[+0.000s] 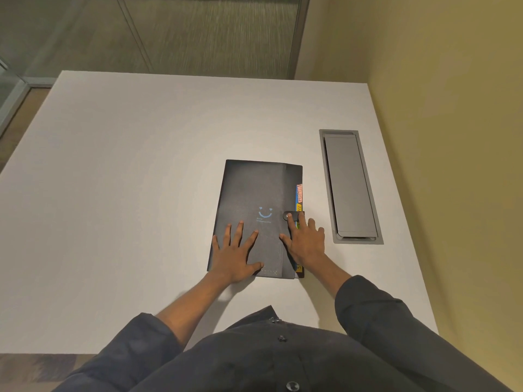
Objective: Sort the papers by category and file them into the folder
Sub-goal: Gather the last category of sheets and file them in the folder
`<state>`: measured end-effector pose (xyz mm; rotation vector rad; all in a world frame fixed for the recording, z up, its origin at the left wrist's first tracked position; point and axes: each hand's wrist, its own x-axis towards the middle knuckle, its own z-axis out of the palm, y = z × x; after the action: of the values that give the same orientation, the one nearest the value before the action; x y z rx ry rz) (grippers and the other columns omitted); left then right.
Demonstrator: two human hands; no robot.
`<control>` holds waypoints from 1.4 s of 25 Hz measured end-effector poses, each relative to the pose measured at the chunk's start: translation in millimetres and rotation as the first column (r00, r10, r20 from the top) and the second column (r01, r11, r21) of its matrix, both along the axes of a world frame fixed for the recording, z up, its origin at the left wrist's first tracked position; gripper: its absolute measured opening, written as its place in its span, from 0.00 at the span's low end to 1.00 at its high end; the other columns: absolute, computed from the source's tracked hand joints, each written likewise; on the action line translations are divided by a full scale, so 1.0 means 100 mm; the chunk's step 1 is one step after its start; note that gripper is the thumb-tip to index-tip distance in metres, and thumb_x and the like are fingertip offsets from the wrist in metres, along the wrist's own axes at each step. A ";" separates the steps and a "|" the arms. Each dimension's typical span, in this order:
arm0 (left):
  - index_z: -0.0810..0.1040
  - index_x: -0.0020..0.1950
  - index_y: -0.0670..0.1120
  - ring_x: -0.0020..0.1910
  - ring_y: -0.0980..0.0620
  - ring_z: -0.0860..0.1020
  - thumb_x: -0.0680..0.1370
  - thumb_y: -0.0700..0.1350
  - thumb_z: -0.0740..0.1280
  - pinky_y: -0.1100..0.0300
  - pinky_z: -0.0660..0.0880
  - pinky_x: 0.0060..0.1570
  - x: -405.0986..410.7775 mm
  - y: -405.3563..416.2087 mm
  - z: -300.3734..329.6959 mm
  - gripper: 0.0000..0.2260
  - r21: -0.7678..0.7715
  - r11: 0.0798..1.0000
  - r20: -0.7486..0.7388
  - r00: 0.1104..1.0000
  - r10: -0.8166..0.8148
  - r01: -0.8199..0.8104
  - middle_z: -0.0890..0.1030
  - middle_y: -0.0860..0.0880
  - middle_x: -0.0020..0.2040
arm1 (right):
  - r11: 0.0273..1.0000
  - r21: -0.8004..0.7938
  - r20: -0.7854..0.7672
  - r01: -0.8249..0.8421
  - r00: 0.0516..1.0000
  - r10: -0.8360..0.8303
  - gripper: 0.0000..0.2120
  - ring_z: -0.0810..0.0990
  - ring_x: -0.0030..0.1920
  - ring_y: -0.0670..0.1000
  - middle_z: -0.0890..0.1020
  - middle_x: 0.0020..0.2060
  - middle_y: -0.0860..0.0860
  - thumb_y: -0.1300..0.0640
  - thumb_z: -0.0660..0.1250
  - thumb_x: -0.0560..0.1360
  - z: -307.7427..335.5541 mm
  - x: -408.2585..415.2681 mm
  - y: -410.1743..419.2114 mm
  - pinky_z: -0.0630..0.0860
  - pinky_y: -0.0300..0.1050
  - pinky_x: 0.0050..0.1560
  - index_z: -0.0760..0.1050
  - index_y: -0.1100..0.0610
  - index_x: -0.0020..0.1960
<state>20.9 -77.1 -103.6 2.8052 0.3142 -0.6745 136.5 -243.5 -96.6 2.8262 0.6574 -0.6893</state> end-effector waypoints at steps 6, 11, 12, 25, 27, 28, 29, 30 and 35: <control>0.47 0.77 0.59 0.77 0.43 0.40 0.76 0.61 0.59 0.36 0.46 0.72 0.03 0.16 0.07 0.33 -0.041 0.999 0.003 1.000 -0.029 0.029 0.40 0.48 0.79 | 1.000 -0.007 -0.042 -0.017 0.999 0.016 0.36 0.55 0.77 0.60 0.50 0.80 0.56 0.35 0.49 0.80 0.02 0.07 0.07 0.59 0.61 0.72 0.45 0.51 0.80; 0.48 0.77 0.59 0.77 0.45 0.40 0.73 0.65 0.61 0.37 0.43 0.71 -0.03 0.34 0.07 0.37 -0.009 0.997 0.033 0.997 0.071 -0.071 0.42 0.48 0.79 | 0.990 0.138 0.041 0.012 0.999 -0.018 0.36 0.53 0.78 0.58 0.52 0.79 0.56 0.36 0.53 0.80 0.11 -0.08 0.05 0.55 0.60 0.74 0.48 0.54 0.80; 0.47 0.77 0.60 0.77 0.45 0.39 0.73 0.67 0.61 0.37 0.42 0.71 -0.04 0.35 0.05 0.38 0.000 0.997 0.034 0.997 0.076 -0.076 0.41 0.49 0.79 | 0.982 0.189 0.079 0.013 0.996 -0.029 0.35 0.56 0.78 0.58 0.56 0.79 0.56 0.37 0.53 0.80 0.13 -0.15 0.07 0.56 0.60 0.74 0.50 0.55 0.80; 0.41 0.76 0.63 0.76 0.46 0.35 0.70 0.75 0.53 0.37 0.43 0.72 0.67 0.68 -0.06 0.40 0.030 0.998 -0.008 0.998 0.059 -0.059 0.37 0.53 0.78 | 0.986 0.148 -0.185 0.071 0.982 -0.042 0.42 0.37 0.79 0.54 0.35 0.78 0.52 0.30 0.49 0.77 -0.10 0.36 0.32 0.45 0.64 0.75 0.34 0.51 0.79; 0.41 0.76 0.63 0.76 0.46 0.34 0.70 0.75 0.52 0.37 0.42 0.72 0.87 0.75 -0.07 0.40 0.032 0.998 -0.013 0.999 0.052 -0.051 0.36 0.52 0.78 | 0.989 0.132 -0.194 0.065 0.980 -0.039 0.43 0.36 0.79 0.54 0.34 0.78 0.52 0.30 0.49 0.77 -0.10 0.56 0.38 0.44 0.64 0.75 0.33 0.51 0.79; 0.40 0.76 0.64 0.76 0.46 0.34 0.69 0.75 0.52 0.37 0.42 0.72 0.96 0.79 -0.07 0.40 0.030 0.998 -0.012 0.999 0.053 -0.053 0.36 0.53 0.78 | 0.990 0.124 -0.197 0.062 0.980 -0.037 0.43 0.36 0.79 0.54 0.34 0.78 0.52 0.30 0.49 0.77 -0.10 0.65 0.41 0.44 0.64 0.75 0.33 0.51 0.79; 0.40 0.76 0.64 0.76 0.46 0.34 0.69 0.76 0.52 0.37 0.42 0.72 1.05 0.82 -0.08 0.40 0.028 0.998 -0.009 0.998 0.055 -0.055 0.36 0.53 0.78 | 0.992 0.116 -0.198 0.057 0.980 -0.033 0.43 0.36 0.79 0.54 0.33 0.78 0.52 0.30 0.49 0.77 -0.11 0.75 0.44 0.44 0.64 0.75 0.33 0.51 0.79; 0.40 0.75 0.64 0.76 0.46 0.34 0.69 0.76 0.52 0.37 0.42 0.72 1.13 0.85 -0.09 0.40 0.025 0.998 -0.008 0.998 0.057 -0.057 0.36 0.53 0.78 | 0.992 0.113 -0.199 0.054 0.980 -0.031 0.43 0.36 0.79 0.53 0.33 0.78 0.52 0.30 0.49 0.77 -0.11 0.84 0.47 0.44 0.64 0.75 0.32 0.51 0.79; 0.40 0.75 0.64 0.76 0.46 0.34 0.68 0.76 0.50 0.37 0.42 0.72 1.44 0.97 -0.16 0.40 -0.002 0.998 0.031 0.997 0.065 -0.065 0.36 0.53 0.78 | 0.992 0.122 -0.187 0.041 0.982 -0.018 0.43 0.35 0.79 0.53 0.33 0.78 0.51 0.30 0.49 0.77 -0.14 1.18 0.58 0.43 0.64 0.75 0.32 0.50 0.78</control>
<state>164.8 19.8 -119.2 2.7877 0.3976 -0.6158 254.6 -185.2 -110.7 2.9146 0.7124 -0.9589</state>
